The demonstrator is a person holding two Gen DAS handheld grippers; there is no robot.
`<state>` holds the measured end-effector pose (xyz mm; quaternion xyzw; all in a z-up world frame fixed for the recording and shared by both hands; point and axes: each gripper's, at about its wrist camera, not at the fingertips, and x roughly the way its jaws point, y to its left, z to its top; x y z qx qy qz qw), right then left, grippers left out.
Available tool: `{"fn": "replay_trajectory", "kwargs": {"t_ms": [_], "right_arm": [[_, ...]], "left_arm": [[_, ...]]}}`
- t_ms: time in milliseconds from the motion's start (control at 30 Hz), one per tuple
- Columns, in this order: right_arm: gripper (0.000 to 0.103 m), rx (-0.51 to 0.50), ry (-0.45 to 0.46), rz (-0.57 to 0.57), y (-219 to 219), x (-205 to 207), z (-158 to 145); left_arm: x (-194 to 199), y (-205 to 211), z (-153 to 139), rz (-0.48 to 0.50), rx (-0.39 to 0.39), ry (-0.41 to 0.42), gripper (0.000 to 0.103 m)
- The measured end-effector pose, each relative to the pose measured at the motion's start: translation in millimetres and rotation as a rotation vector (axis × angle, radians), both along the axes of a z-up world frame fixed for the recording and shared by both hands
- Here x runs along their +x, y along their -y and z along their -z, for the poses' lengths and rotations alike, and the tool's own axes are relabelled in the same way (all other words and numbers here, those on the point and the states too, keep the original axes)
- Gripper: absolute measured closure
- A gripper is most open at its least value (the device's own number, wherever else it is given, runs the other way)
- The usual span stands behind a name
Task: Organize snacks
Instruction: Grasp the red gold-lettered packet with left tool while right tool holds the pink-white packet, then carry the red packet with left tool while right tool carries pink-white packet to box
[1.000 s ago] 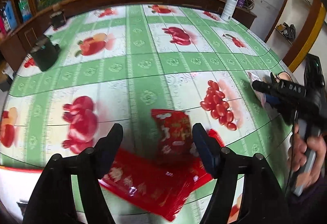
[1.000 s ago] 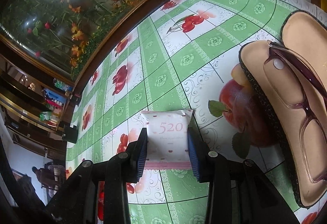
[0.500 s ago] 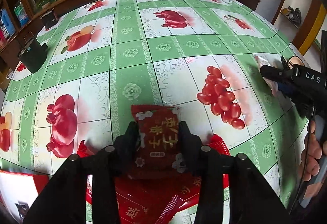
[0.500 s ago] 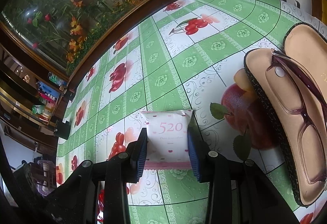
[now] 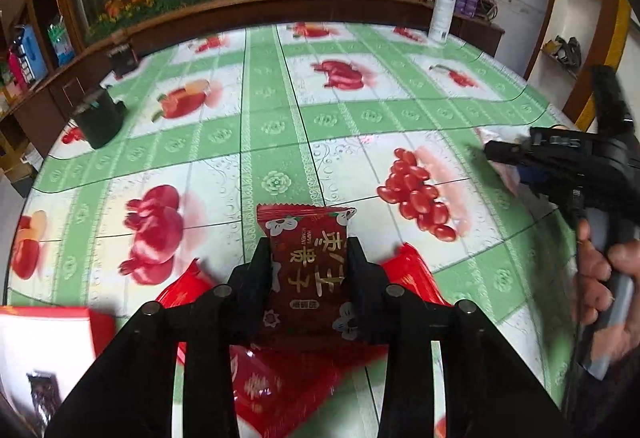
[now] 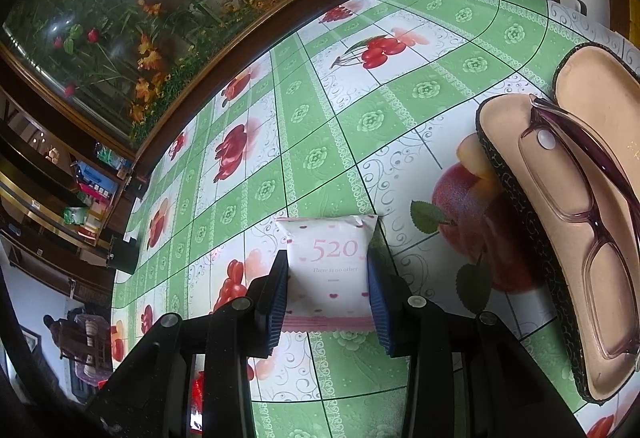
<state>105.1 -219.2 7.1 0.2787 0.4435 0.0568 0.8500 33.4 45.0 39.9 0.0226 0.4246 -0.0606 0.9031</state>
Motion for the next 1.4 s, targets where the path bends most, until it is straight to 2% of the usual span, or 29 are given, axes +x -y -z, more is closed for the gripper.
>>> {"fn": "replay_trajectory", "kwargs": {"t_ms": [333, 633, 933, 1067, 1200, 1400], "right_arm": [[0.065, 0.0, 0.008, -0.017, -3, -3, -1], [0.065, -0.006, 0.049, -0.018, -2, -19, -1], [0.066, 0.075, 0.216, -0.024, -3, -73, -22], [0.066, 0.107, 0.282, -0.072, -18, -105, -30], [0.066, 0.18, 0.33, -0.156, -38, -135, -33], [0.066, 0.258, 0.399, -0.373, -98, -174, -39]], "left_arm": [[-62, -14, -33, 0.014, -0.016, 0.093, 0.07], [-126, -33, -35, -0.005, -0.068, 0.103, 0.07], [-184, -70, -35, -0.042, -0.087, 0.127, 0.07], [-201, -83, -31, -0.049, -0.086, 0.143, 0.07], [-212, -94, -28, -0.057, -0.102, 0.148, 0.07], [-224, -121, -30, -0.112, -0.115, 0.173, 0.07]]}}
